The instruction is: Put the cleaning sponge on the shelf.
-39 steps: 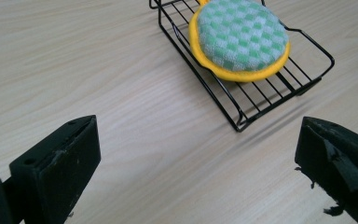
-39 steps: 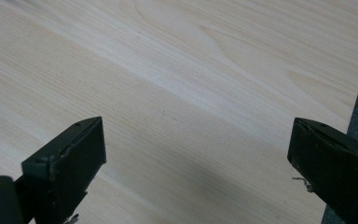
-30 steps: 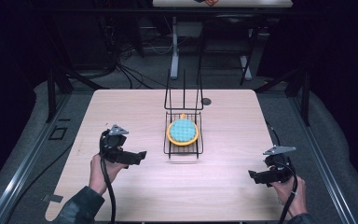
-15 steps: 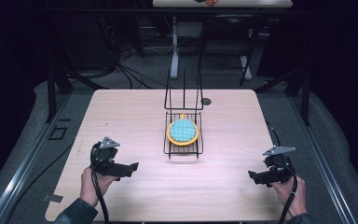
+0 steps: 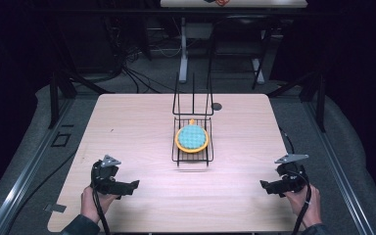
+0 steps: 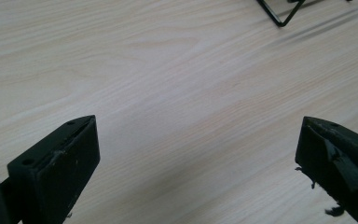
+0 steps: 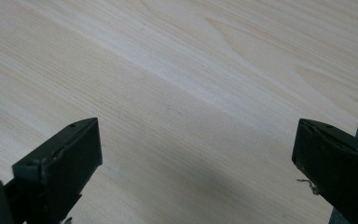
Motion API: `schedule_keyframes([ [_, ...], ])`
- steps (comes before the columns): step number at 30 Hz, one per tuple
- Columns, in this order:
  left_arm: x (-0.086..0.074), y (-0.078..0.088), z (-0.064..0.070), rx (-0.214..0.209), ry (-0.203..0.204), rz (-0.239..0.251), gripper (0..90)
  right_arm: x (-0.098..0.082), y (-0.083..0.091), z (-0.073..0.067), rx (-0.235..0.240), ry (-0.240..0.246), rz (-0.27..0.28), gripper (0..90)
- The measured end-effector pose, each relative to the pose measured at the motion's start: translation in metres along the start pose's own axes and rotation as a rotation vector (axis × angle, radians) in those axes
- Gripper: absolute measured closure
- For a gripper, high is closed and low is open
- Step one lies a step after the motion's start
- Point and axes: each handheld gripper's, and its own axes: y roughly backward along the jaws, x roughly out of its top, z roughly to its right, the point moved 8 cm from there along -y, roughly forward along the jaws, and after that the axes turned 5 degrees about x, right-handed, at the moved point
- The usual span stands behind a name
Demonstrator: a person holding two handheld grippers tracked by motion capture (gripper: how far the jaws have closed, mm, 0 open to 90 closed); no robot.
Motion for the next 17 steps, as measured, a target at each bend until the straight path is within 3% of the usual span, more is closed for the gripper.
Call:
schedule_keyframes([
  [4,-0.008,-0.004,-0.007,0.012,0.009,-0.006,0.0,-0.001,-0.001,0.000,0.003,0.000,-0.009,0.9],
  [6,-0.011,-0.008,-0.010,0.012,0.036,-0.010,0.0,-0.002,-0.003,0.001,0.004,0.007,-0.012,0.9],
  [17,-0.012,-0.014,-0.013,0.012,0.033,-0.013,0.0,-0.004,-0.005,0.003,0.008,0.007,-0.029,0.9],
])
